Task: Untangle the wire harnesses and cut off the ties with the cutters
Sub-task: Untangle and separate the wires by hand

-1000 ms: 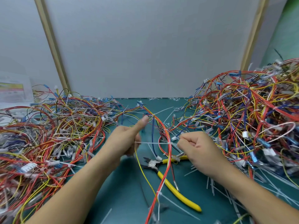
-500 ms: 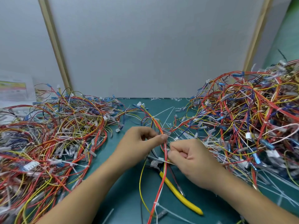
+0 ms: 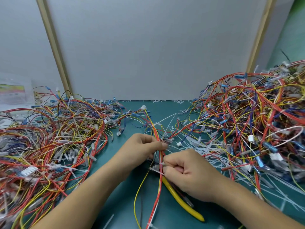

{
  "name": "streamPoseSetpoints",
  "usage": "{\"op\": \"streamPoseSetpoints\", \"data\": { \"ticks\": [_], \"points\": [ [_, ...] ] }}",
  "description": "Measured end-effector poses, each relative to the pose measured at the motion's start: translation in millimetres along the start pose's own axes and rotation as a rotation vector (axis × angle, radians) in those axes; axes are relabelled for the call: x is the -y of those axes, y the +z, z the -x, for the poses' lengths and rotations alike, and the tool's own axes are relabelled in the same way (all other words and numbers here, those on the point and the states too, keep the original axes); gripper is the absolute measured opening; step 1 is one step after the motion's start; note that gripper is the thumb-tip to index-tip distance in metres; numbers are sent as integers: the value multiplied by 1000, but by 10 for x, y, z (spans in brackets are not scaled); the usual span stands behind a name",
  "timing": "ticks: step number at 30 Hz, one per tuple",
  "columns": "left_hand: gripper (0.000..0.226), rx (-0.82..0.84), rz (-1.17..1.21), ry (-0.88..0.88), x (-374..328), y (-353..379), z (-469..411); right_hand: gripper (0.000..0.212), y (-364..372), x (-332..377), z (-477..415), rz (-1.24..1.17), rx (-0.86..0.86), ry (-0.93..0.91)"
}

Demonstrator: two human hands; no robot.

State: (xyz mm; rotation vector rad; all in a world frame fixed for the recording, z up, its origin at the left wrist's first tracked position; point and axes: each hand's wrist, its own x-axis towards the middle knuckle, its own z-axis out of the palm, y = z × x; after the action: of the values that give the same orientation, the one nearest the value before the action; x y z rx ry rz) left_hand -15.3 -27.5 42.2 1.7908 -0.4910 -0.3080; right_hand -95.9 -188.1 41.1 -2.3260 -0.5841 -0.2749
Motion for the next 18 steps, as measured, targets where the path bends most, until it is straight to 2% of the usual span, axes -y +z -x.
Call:
{"op": "streamPoseSetpoints", "data": {
  "ticks": [3,6,8,10,12,15,18],
  "points": [
    [39,-15,-26,11,6,-13,-1,34,-51,-33,-3,-29,-86,23],
    [36,-4,-4,60,-12,-14,12,39,-125,-40,-32,-111,-322,33],
    [29,11,12,110,-31,-9,26,38,-166,-58,-55,-67,-428,56],
    [23,29,27,159,-51,-2,41,25,-172,-82,-63,-24,-414,105],
    [21,44,45,212,-66,7,60,13,-144,-85,-60,20,-310,121],
    [26,63,58,270,-81,13,84,17,-114,-69,-55,83,-234,103],
    [33,97,61,290,-104,22,100,30,-130,-57,-47,-47,-224,128]
  ]
}}
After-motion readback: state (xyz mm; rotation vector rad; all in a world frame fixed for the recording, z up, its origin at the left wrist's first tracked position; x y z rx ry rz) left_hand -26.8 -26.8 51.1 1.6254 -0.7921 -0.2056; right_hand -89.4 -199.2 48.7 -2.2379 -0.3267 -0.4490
